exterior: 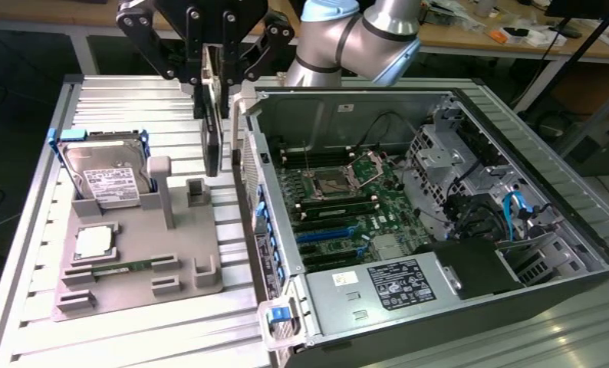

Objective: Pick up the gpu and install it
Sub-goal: 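Pick up the gpu and move the gpu toward the slot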

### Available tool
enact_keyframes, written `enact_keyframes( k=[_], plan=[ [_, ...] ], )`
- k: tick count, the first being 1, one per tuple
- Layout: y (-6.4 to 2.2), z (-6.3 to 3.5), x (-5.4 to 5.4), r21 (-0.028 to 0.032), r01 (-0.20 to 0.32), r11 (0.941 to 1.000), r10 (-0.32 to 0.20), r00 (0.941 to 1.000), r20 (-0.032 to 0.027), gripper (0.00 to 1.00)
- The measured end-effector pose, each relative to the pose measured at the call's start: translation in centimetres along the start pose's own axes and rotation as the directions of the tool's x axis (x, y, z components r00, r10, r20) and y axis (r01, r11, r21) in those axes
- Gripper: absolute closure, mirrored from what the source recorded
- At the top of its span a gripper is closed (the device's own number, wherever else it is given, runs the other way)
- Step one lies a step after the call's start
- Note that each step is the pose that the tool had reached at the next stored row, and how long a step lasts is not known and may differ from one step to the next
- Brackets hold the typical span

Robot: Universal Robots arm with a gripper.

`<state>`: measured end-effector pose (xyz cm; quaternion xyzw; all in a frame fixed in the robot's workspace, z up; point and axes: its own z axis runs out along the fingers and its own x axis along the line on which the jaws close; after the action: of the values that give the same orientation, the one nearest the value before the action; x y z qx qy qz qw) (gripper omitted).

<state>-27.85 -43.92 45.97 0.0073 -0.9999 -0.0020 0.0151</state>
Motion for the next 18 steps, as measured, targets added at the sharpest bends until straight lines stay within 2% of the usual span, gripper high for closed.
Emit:
enact_keyframes(
  k=[8, 12, 18],
  plan=[
    [-0.13, -0.30, -1.7, -0.0001, 0.000, 1.0000, 0.000, 0.9998, -0.0214, 0.73],
    [-0.18, -0.41, -2.7, -0.0004, 0.000, 1.0000, 0.000, 0.9996, -0.0290, 0.73],
    [-0.24, -0.48, -4.7, 0.0010, 0.000, 1.0000, 0.000, 0.9995, -0.0304, 0.73]
  ],
)
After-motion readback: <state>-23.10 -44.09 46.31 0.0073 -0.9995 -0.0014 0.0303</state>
